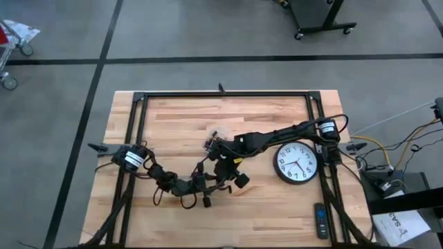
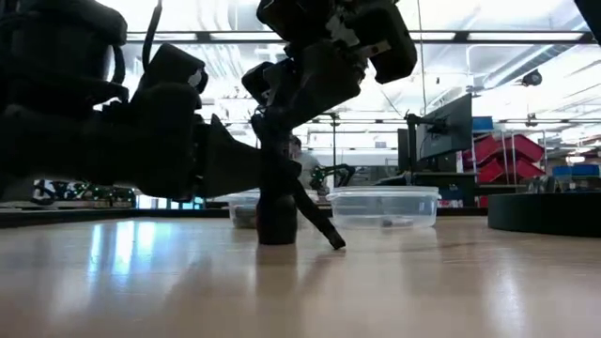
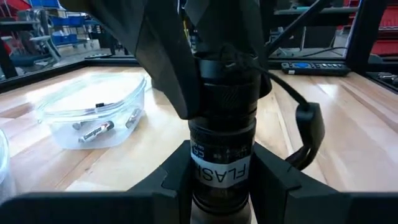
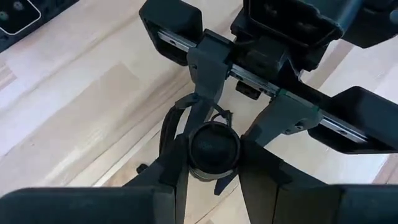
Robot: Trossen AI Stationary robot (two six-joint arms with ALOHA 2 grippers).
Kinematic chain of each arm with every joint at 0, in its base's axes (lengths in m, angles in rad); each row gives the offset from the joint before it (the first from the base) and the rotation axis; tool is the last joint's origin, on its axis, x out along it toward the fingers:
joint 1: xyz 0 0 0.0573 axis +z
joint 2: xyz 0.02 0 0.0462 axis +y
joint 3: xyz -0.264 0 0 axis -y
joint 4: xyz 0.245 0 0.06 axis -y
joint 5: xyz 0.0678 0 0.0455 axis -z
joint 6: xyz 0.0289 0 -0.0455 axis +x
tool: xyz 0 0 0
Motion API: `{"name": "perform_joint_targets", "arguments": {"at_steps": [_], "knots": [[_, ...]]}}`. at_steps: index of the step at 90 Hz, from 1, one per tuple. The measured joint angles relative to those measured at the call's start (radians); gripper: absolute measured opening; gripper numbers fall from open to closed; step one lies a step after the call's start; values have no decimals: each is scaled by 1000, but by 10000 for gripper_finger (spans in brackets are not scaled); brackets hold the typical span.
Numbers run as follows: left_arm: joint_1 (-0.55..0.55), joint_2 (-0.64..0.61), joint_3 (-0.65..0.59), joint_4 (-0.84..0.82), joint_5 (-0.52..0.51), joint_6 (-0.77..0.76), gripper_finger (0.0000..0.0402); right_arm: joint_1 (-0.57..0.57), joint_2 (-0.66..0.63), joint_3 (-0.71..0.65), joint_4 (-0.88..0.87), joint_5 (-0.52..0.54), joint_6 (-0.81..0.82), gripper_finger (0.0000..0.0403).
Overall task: Insert battery
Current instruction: Close the black flashlight cover
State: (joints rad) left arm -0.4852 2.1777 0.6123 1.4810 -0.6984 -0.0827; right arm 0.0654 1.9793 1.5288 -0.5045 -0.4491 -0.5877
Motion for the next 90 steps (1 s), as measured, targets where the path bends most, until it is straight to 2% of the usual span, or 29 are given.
{"name": "perform_joint_targets", "arguments": {"at_steps": [50, 90], "knots": [[-6, -1, -18, -1, 30, -24, 93, -1, 3, -13, 38, -48, -8, 87], [-7, -1, -20, 2, 30, -15, 93, 0, 1, -55, 126, -42, 144, 87]]}}
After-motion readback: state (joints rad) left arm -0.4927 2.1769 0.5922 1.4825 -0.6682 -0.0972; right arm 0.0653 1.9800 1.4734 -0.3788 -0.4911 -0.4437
